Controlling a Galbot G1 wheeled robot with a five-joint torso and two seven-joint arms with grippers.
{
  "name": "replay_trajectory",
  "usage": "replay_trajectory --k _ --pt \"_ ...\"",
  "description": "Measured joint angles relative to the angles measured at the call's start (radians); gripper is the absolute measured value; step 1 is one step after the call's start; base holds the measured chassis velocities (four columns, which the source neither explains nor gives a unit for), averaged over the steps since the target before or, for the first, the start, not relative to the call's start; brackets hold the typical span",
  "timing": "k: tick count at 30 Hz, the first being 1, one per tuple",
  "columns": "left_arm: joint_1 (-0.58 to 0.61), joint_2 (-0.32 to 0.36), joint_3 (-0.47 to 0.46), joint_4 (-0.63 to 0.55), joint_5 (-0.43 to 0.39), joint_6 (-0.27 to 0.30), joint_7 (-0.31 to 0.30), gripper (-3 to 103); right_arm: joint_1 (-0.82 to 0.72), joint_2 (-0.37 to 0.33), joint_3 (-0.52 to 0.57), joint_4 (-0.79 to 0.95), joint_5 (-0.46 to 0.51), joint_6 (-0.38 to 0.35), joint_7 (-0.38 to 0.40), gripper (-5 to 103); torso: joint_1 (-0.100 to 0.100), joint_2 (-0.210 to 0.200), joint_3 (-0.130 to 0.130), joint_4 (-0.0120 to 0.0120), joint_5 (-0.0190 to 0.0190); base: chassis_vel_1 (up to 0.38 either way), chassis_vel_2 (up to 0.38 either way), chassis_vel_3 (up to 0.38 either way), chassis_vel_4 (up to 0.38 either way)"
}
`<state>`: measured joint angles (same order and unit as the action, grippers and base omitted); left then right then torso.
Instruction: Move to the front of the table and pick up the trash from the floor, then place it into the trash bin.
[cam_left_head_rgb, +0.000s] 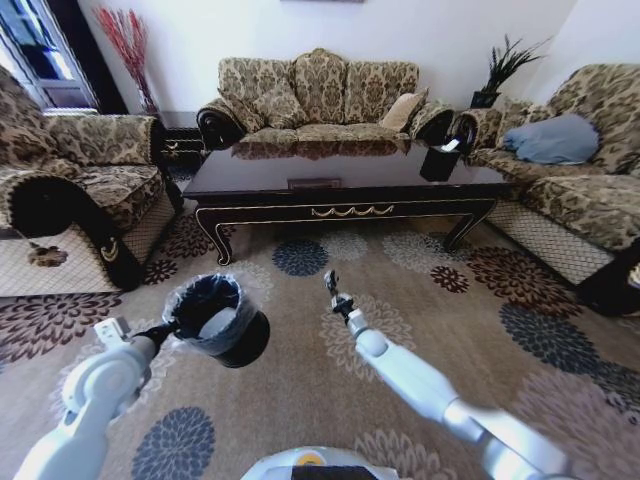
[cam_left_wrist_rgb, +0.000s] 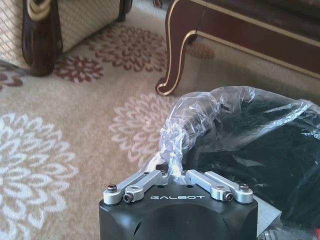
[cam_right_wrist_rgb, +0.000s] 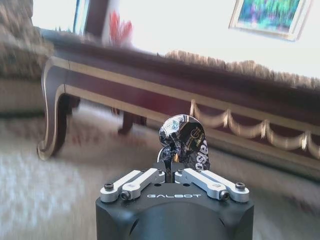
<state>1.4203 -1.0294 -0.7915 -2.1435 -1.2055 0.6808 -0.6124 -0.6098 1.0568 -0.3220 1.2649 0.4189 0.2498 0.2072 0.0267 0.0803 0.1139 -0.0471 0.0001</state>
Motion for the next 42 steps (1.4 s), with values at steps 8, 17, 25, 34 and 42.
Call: replay_trajectory --k 8,17,25,34,42 --pt "-0.053 0.004 0.118 0.053 0.001 0.004 -0.025 3 -0.001 -0.096 -0.027 0.257 0.052 0.028 -0.058 4 0.000 0.000 0.000 -0.0003 0.0000 0.000 0.000 0.000 0.000" --pt "-0.131 0.006 0.220 0.117 0.037 0.004 -0.015 3 0.024 -0.124 -0.116 0.423 0.077 0.084 -0.166 4 0.000 0.000 0.000 0.0004 -0.0001 0.000 0.000 0.000 0.000" --pt "-0.277 -0.009 0.327 0.200 0.038 0.003 -0.019 3 0.031 -0.144 -0.223 0.471 0.037 0.110 -0.206 4 0.000 0.000 0.000 0.0001 -0.0001 0.000 0.000 0.000 0.000" --pt "-0.355 -0.034 0.371 0.246 0.040 -0.012 0.003 3 0.028 -0.140 -0.264 0.401 0.005 0.147 -0.246 4 0.000 0.000 0.000 0.0000 0.0000 0.000 0.000 0.000 0.000" --pt "-0.376 -0.044 0.386 0.261 0.038 -0.018 0.015 3 0.042 -0.123 -0.283 0.376 0.001 0.150 -0.248 4 0.000 0.000 0.000 0.0002 -0.0001 0.000 0.000 0.000 0.000"
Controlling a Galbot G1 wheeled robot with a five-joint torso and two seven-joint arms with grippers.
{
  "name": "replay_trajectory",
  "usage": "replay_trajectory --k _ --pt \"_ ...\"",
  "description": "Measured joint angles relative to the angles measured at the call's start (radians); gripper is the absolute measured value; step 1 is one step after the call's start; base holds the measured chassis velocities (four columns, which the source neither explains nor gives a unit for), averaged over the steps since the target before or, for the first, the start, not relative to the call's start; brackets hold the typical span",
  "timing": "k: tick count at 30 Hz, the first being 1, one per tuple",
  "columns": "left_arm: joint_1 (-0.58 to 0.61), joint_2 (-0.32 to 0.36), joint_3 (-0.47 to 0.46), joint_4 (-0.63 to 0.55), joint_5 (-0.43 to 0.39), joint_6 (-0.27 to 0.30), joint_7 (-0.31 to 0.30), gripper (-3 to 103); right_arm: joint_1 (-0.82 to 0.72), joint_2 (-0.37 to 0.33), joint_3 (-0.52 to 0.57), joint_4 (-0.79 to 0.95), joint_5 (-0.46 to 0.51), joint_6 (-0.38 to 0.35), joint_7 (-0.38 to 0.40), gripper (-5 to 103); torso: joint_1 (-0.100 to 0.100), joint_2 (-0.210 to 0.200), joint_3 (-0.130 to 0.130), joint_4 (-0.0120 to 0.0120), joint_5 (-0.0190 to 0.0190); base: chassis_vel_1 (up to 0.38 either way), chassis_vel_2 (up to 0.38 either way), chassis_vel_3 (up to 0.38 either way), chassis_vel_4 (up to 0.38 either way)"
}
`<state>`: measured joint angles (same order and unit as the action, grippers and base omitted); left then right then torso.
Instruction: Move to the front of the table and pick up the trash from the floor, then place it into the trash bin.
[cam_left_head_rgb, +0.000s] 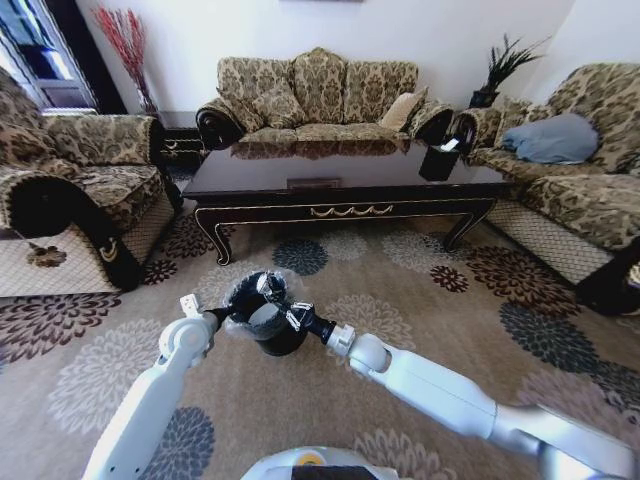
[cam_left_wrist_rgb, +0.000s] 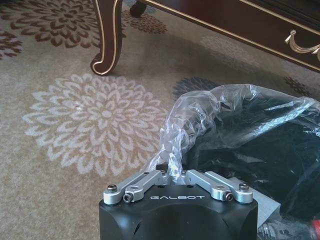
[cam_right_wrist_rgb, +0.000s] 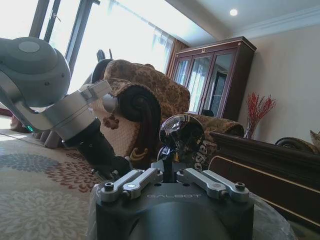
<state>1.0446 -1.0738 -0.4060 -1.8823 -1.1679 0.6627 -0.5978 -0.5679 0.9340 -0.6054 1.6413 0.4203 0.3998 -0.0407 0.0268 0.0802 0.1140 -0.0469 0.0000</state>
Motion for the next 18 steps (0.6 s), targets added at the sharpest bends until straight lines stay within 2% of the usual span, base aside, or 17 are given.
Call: replay_trajectory --k 1,2,4,6,8,9,11,12,13,14,15,17,18 --pt "0.000 0.000 0.000 0.000 0.000 0.000 0.000 3 0.001 0.000 0.000 -0.002 0.002 0.000 0.000 4 0.000 0.000 0.000 0.0000 0.0000 0.000 0.000 0.000 0.000" --pt "0.000 0.000 0.000 0.002 0.000 0.000 0.001 3 0.002 0.000 0.001 -0.003 0.003 0.000 0.000 14 0.000 0.000 0.000 0.0000 0.0000 0.000 0.000 0.000 0.000" --pt "0.000 0.002 0.000 0.004 0.000 0.000 0.002 3 0.002 -0.001 0.004 -0.004 0.004 0.001 0.000 14 0.000 0.000 0.000 0.0000 0.0000 0.000 0.000 0.000 0.000" --pt "-0.004 0.007 -0.004 0.008 -0.002 0.000 0.003 3 -0.002 -0.002 0.017 0.001 0.004 0.001 0.000 36 0.000 0.000 0.000 -0.0001 0.0000 0.000 0.000 0.000 0.000" --pt "-0.003 0.009 -0.006 0.008 -0.003 0.000 0.003 3 -0.004 -0.003 0.024 0.004 0.004 0.001 0.000 36 0.000 0.000 0.000 0.0000 0.0000 0.000 0.000 0.000 0.000" --pt "-0.001 0.012 -0.010 0.008 -0.003 0.000 0.003 3 -0.008 -0.004 0.036 0.008 0.006 0.001 0.001 47 0.000 0.000 0.000 -0.0002 0.0001 0.000 0.000 0.000 0.000" --pt "0.003 0.013 -0.013 0.007 -0.003 0.000 0.003 3 -0.010 -0.005 0.047 0.011 0.010 0.001 0.002 47 0.000 0.000 0.000 -0.0002 0.0000 0.000 0.000 0.000 0.000" --pt "0.009 0.016 -0.019 0.006 -0.003 0.000 0.003 3 -0.012 -0.007 0.061 0.014 0.015 0.001 0.002 57 0.000 0.000 0.000 -0.0002 0.0000 0.000 0.000 0.000 0.000" --pt "0.018 0.019 -0.027 0.004 -0.003 0.000 0.002 3 -0.016 -0.009 0.080 0.016 0.023 0.000 0.003 57 0.000 0.000 0.000 -0.0002 0.0000 0.000 0.000 0.000 0.000" --pt "0.028 0.021 -0.037 0.000 -0.003 0.000 -0.001 3 -0.020 -0.010 0.100 0.018 0.028 -0.004 0.007 68 0.000 0.000 0.000 -0.0001 0.0000 0.000 0.000 0.000 0.000" --pt "0.028 0.021 -0.037 0.000 -0.003 0.000 -0.001 3 -0.020 -0.010 0.100 0.018 0.028 -0.004 0.007 68 0.000 0.000 0.000 -0.0001 0.0000 0.000 0.000 0.000 0.000" --pt "0.059 0.033 -0.069 -0.015 -0.002 0.000 -0.015 3 -0.033 -0.012 0.158 0.021 0.028 -0.038 0.049 68 0.000 0.000 0.000 -0.0001 -0.0001 0.000 0.000 0.000 0.000" --pt "0.076 0.040 -0.088 -0.024 -0.004 0.002 -0.023 3 -0.042 -0.012 0.184 0.023 0.028 -0.073 0.094 79 0.000 0.000 0.000 0.0000 0.0000 0.000 0.000 0.000 0.000"
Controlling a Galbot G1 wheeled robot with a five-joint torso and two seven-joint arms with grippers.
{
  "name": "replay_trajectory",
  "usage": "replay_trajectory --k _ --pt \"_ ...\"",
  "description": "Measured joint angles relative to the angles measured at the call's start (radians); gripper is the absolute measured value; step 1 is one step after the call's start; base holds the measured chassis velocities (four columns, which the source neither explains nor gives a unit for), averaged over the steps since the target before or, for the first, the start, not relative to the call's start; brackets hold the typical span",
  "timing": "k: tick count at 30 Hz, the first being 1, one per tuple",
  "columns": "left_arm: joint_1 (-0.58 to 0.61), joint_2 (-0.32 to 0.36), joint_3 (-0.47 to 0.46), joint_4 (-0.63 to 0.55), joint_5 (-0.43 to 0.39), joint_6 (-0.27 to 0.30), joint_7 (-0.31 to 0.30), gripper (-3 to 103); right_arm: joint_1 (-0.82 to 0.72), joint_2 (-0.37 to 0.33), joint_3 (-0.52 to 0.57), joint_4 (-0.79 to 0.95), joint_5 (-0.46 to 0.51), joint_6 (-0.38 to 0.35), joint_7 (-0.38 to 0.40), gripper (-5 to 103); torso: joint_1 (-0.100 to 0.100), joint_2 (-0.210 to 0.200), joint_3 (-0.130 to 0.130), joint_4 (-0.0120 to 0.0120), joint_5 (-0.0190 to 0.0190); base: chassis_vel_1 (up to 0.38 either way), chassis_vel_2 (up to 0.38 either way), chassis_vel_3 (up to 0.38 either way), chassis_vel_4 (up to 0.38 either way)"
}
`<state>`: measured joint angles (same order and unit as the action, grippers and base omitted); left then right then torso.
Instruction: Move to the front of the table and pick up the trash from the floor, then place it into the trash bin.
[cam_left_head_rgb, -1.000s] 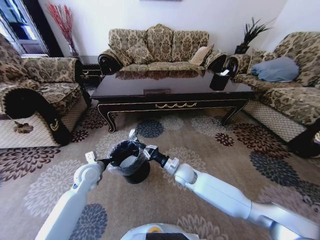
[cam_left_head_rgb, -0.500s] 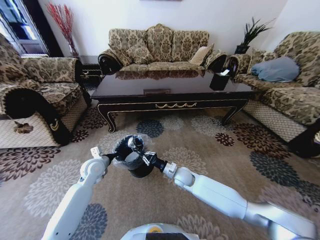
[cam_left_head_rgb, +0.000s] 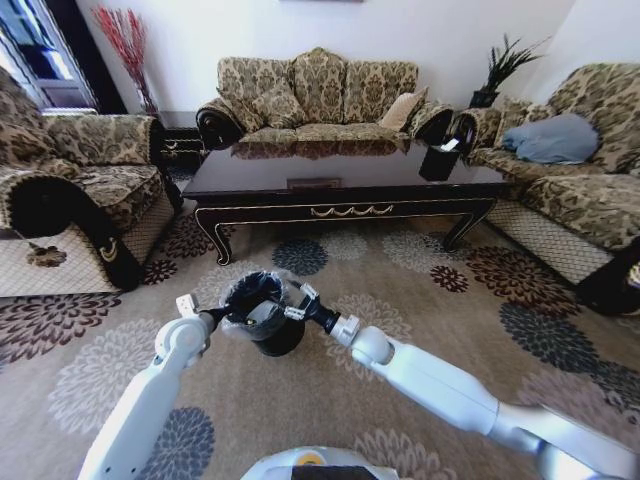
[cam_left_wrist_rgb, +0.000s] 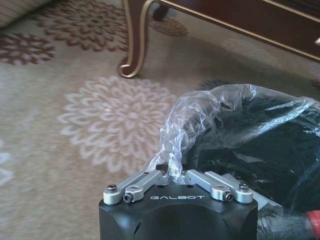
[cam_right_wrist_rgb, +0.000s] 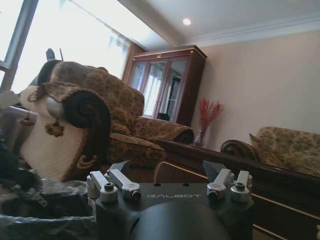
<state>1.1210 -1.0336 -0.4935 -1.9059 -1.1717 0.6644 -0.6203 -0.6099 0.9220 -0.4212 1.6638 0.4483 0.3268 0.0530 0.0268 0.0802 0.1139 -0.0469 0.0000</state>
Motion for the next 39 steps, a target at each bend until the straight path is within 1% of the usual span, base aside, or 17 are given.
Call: replay_trajectory --k 1,2,3,4,5,6,9,15,17,18,21,27,31,35,36,38,39 --pt "0.015 0.008 -0.015 -0.009 -0.006 0.004 -0.011 3 -0.006 0.000 0.017 0.000 0.001 -0.029 0.034 79 0.000 0.000 0.000 0.0001 0.0000 0.000 0.000 0.000 0.000" --pt "0.015 0.008 -0.015 -0.009 -0.006 0.004 -0.011 3 -0.006 0.000 0.017 0.000 0.001 -0.029 0.034 79 0.000 0.000 0.000 0.0001 0.0000 0.000 0.000 0.000 0.000" --pt "0.033 0.016 -0.034 -0.022 -0.018 0.014 -0.033 3 -0.014 0.000 0.038 0.000 0.008 -0.067 0.080 90 0.000 0.000 0.000 0.0000 0.0000 0.000 0.000 0.000 0.000" --pt "0.047 0.022 -0.049 -0.031 -0.031 0.024 -0.054 3 -0.021 0.001 0.052 -0.002 0.016 -0.094 0.116 90 0.000 0.000 0.000 0.0001 -0.0001 0.000 0.000 0.000 0.000" --pt "0.061 0.027 -0.063 -0.039 -0.041 0.034 -0.072 3 -0.028 0.003 0.068 -0.006 0.028 -0.126 0.157 98 0.000 0.000 0.000 0.0000 0.0000 0.000 0.000 0.000 0.000" --pt "0.061 0.027 -0.063 -0.039 -0.041 0.034 -0.072 3 -0.028 0.003 0.068 -0.006 0.028 -0.126 0.157 98 0.000 0.000 0.000 0.0000 0.0000 0.000 0.000 0.000 0.000" --pt "0.102 0.031 -0.099 -0.051 -0.042 0.044 -0.091 3 -0.049 0.014 0.107 -0.020 0.050 -0.173 0.232 100 0.000 0.000 0.000 0.0000 -0.0002 0.000 0.000 0.000 0.000" --pt "0.146 0.029 -0.171 -0.043 -0.030 0.045 -0.108 3 -0.100 0.022 0.166 -0.022 0.040 -0.175 0.237 100 0.000 0.000 0.000 0.0000 0.0004 0.000 0.000 0.000 0.000" --pt "0.149 0.027 -0.177 -0.030 -0.030 0.043 -0.111 3 -0.109 0.022 0.176 -0.020 0.038 -0.175 0.236 100 0.000 0.000 0.000 0.0000 0.0004 0.000 0.000 0.000 0.000" --pt "0.151 0.022 -0.184 0.001 -0.017 0.034 -0.114 3 -0.129 0.022 0.198 -0.019 0.034 -0.174 0.236 100 0.000 0.000 0.000 0.0000 -0.0003 0.000 0.000 0.000 0.000" --pt "0.142 0.006 -0.190 0.064 0.019 0.014 -0.102 3 -0.170 0.019 0.237 -0.018 0.029 -0.171 0.233 100 0.000 0.000 0.000 0.0001 -0.0001 0.000 0.000 0.000 0.000" --pt "0.110 -0.005 -0.186 0.104 0.040 0.009 -0.096 3 -0.202 0.003 0.263 -0.009 0.027 -0.167 0.229 100 0.000 0.000 0.000 0.0000 0.0000 0.000 0.000 0.000 0.000" --pt "0.083 -0.004 -0.183 0.120 0.046 0.001 -0.072 3 -0.217 -0.003 0.278 -0.006 0.026 -0.166 0.227 100 0.000 0.000 0.000 -0.0005 0.0002 0.000 0.000 0.000 0.000" --pt "0.058 0.005 -0.180 0.200 0.112 -0.057 0.048 3 -0.228 -0.002 0.285 -0.015 0.020 -0.159 0.224 100 0.000 0.000 0.000 0.0002 0.0001 0.000 0.000 0.000 0.000" --pt "0.058 0.005 -0.180 0.200 0.112 -0.057 0.048 3 -0.228 -0.002 0.285 -0.015 0.020 -0.159 0.224 100 0.000 0.000 0.000 0.0002 0.0001 0.000 0.000 0.000 0.000" --pt "0.043 0.001 -0.173 0.238 0.126 -0.079 0.095 3 -0.232 0.002 0.285 -0.025 0.017 -0.157 0.223 100 0.000 0.000 0.000 0.0002 0.0001 0.000 0.000 0.000 0.000" --pt "0.037 -0.002 -0.169 0.249 0.131 -0.084 0.104 3 -0.232 0.002 0.284 -0.028 0.016 -0.156 0.223 100 0.000 0.000 0.000 0.0001 0.0000 0.000 0.000 0.000 0.000"
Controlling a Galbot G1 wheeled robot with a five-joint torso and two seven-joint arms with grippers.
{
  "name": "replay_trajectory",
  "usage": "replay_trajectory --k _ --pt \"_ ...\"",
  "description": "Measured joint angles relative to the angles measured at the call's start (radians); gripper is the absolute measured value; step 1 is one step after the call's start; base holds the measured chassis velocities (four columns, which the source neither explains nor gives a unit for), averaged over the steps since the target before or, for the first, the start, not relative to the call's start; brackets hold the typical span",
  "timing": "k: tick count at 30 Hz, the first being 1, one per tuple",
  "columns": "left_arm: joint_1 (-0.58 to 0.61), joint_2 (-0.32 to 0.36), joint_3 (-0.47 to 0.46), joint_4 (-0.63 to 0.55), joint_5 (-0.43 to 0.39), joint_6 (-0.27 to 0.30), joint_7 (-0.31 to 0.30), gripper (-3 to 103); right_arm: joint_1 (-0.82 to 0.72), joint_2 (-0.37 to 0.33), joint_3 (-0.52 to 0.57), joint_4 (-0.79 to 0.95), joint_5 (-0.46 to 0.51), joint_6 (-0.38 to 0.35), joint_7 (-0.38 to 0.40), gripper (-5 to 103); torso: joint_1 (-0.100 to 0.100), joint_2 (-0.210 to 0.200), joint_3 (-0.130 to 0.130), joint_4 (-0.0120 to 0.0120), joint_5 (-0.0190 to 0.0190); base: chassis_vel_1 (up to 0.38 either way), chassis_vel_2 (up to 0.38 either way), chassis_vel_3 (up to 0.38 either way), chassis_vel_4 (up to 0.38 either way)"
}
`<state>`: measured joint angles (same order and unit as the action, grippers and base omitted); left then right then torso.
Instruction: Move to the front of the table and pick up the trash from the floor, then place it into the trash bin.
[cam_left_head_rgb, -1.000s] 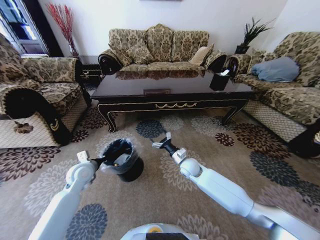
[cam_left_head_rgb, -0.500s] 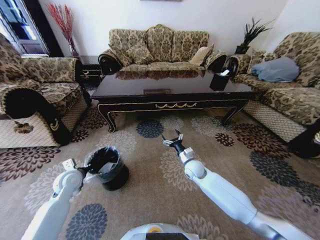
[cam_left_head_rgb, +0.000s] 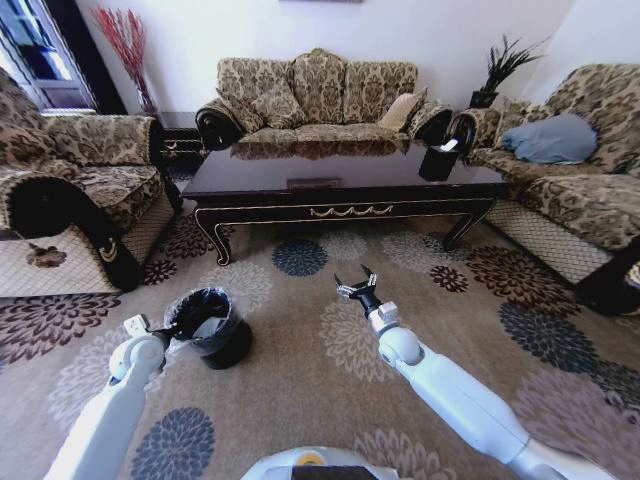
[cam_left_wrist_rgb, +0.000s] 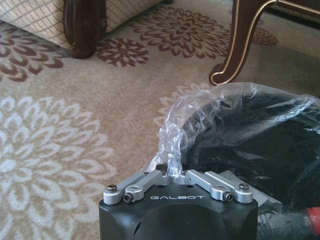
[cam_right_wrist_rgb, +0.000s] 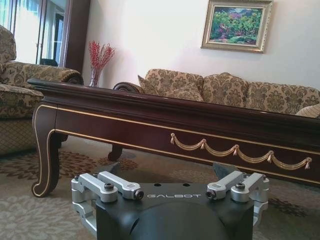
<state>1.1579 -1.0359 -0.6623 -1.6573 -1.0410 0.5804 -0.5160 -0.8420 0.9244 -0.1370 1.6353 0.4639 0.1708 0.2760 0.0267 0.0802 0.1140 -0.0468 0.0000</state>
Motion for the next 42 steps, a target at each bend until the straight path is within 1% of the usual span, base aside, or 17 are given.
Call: replay_trajectory --k 13,15,17,21,22,23,25,26,30,32,33,35,36,38,39,40,42 --pt "-0.032 -0.026 0.031 0.050 0.032 -0.002 0.004 2 0.015 0.006 -0.016 -0.014 -0.003 -0.003 0.000 100 0.000 0.000 0.000 0.0000 -0.0001 0.000 0.000 0.000 0.000" --pt "-0.029 -0.027 0.033 0.049 0.032 -0.002 0.004 11 0.001 0.009 -0.005 -0.011 -0.003 -0.003 0.000 100 0.000 0.000 0.000 -0.0007 0.0004 0.000 0.000 0.000 0.000" --pt "-0.024 -0.027 0.033 0.045 0.032 -0.002 0.002 11 -0.008 0.009 0.000 -0.009 -0.003 -0.004 0.001 100 0.000 0.000 0.000 -0.0006 0.0005 0.000 0.000 0.000 0.000" --pt "0.010 -0.021 0.016 0.005 0.030 0.003 -0.012 33 -0.041 0.007 0.028 0.004 -0.011 -0.004 0.001 100 0.000 0.000 0.000 -0.0003 0.0000 0.000 0.000 0.000 0.000" --pt "0.010 -0.021 0.016 0.005 0.030 0.003 -0.012 33 -0.041 0.007 0.028 0.004 -0.011 -0.004 0.001 100 0.000 0.000 0.000 -0.0003 0.0000 0.000 0.000 0.000 0.000" --pt "0.023 -0.017 0.007 -0.016 0.029 0.003 -0.019 33 -0.049 0.006 0.036 0.009 -0.012 -0.004 0.001 100 0.000 0.000 0.000 -0.0002 0.0000 0.000 0.000 0.000 0.000" --pt "0.052 -0.007 -0.016 -0.078 0.027 0.002 -0.038 44 -0.066 0.005 0.060 0.020 -0.012 -0.004 0.001 100 0.000 0.000 0.000 -0.0002 -0.0001 0.000 0.000 0.000 0.000" --pt "0.052 -0.007 -0.016 -0.078 0.027 0.002 -0.038 44 -0.066 0.005 0.060 0.020 -0.012 -0.004 0.001 100 0.000 0.000 0.000 -0.0002 -0.0001 0.000 0.000 0.000 0.000" --pt "0.094 0.012 -0.042 -0.245 0.051 -0.026 -0.067 66 -0.126 0.001 0.144 0.049 -0.002 -0.001 0.005 100 0.000 0.000 0.000 0.0002 0.0002 0.000 0.000 0.000 0.000" --pt "0.102 0.015 -0.043 -0.281 0.048 -0.028 -0.071 66 -0.145 0.000 0.168 0.058 0.012 -0.001 0.014 100 0.000 0.000 0.000 -0.0005 0.0001 0.000 0.000 0.000 0.000" --pt "0.121 0.018 -0.051 -0.323 0.049 -0.030 -0.076 76 -0.155 -0.001 0.184 0.064 0.029 -0.001 0.028 100 0.000 0.000 0.000 -0.0011 0.0002 0.000 0.000 0.000 0.000" --pt "0.141 0.020 -0.060 -0.351 0.056 -0.033 -0.079 76 -0.159 -0.002 0.191 0.066 0.041 -0.002 0.040 100 0.000 0.000 0.000 -0.0007 0.0003 0.000 0.000 0.000 0.000" --pt "0.168 0.020 -0.073 -0.377 0.074 -0.039 -0.079 82 -0.162 -0.003 0.197 0.066 0.049 -0.003 0.049 100 0.000 0.000 0.000 -0.0007 0.0004 0.000 0.000 0.000 0.000" --pt "0.216 0.020 -0.096 -0.410 0.132 -0.075 -0.054 93 -0.162 -0.006 0.206 0.066 0.057 -0.001 0.054 100 0.000 0.000 0.000 0.0000 -0.0002 0.000 0.000 0.000 0.000" --pt "0.216 0.020 -0.096 -0.410 0.132 -0.075 -0.054 93 -0.162 -0.006 0.206 0.066 0.057 -0.001 0.054 100 0.000 0.000 0.000 0.0000 -0.0002 0.000 0.000 0.000 0.000" --pt "0.251 0.018 -0.117 -0.433 0.171 -0.115 -0.024 97 -0.162 -0.009 0.211 0.066 0.063 0.004 0.055 100 0.000 0.000 0.000 0.0001 -0.0001 0.000 0.000 0.000 0.000" --pt "0.333 0.005 -0.173 -0.494 0.215 -0.209 0.063 100 -0.162 -0.018 0.220 0.071 0.087 0.035 0.039 100 0.000 0.000 0.000 0.0000 -0.0002 0.000 0.000 0.000 0.000"
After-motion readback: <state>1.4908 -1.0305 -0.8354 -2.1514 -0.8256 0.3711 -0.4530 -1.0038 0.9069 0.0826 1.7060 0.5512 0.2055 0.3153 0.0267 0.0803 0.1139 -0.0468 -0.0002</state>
